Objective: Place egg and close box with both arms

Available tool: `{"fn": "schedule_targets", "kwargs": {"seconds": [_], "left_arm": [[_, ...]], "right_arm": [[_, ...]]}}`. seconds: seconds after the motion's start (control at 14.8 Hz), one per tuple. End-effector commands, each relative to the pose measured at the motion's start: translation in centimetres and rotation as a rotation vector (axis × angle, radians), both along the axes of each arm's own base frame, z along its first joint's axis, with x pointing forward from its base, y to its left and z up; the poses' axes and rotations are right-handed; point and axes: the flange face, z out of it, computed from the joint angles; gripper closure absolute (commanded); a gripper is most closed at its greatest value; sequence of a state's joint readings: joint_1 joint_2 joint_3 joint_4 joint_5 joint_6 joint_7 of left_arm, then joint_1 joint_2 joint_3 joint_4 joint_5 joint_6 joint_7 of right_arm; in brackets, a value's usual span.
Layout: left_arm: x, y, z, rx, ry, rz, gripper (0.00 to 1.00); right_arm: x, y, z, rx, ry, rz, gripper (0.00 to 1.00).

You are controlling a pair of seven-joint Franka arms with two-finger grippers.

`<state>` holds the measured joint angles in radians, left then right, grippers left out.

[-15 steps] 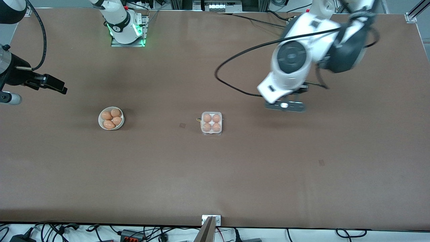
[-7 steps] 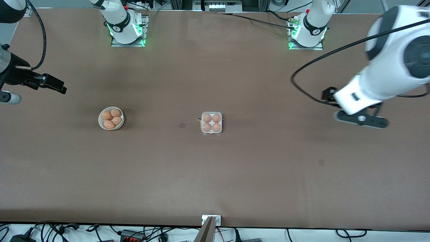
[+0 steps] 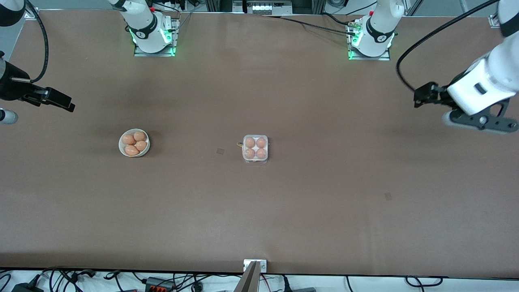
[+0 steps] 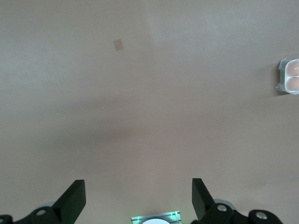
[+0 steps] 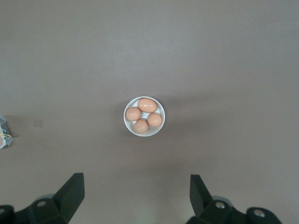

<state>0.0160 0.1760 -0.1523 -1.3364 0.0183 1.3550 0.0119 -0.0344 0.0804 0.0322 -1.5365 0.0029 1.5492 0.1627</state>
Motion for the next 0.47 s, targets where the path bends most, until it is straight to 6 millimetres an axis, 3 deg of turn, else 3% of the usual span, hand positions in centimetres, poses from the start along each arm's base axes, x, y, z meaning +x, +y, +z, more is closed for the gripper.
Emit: {"fn": "schedule_targets", "kwargs": {"seconds": [0.0, 0.13, 0.27, 0.4], "left_arm": [[-3.3, 0.8, -0.8, -0.012, -0.058, 0.085, 0.00], [-4.4, 1.2, -1.5, -0.015, -0.094, 0.107, 0.00], [-3.7, 2.0, -1.9, -0.047, -0.149, 0.131, 0.00], [-3.1, 3.3, -3.7, -0.053, -0.198, 0.146, 0.00]], "right_arm": [[-0.3, -0.3, 0.2, -0.005, -0.006, -0.007, 0.00], [0.0, -0.4, 0.2, -0.004, -0.011, -0.005, 0.00], [0.2, -0.5, 0.2, -0.004, -0.011, -0.005, 0.00], [0.4, -0.6, -0.2, -0.004, -0.005, -0.008, 0.00]]}}
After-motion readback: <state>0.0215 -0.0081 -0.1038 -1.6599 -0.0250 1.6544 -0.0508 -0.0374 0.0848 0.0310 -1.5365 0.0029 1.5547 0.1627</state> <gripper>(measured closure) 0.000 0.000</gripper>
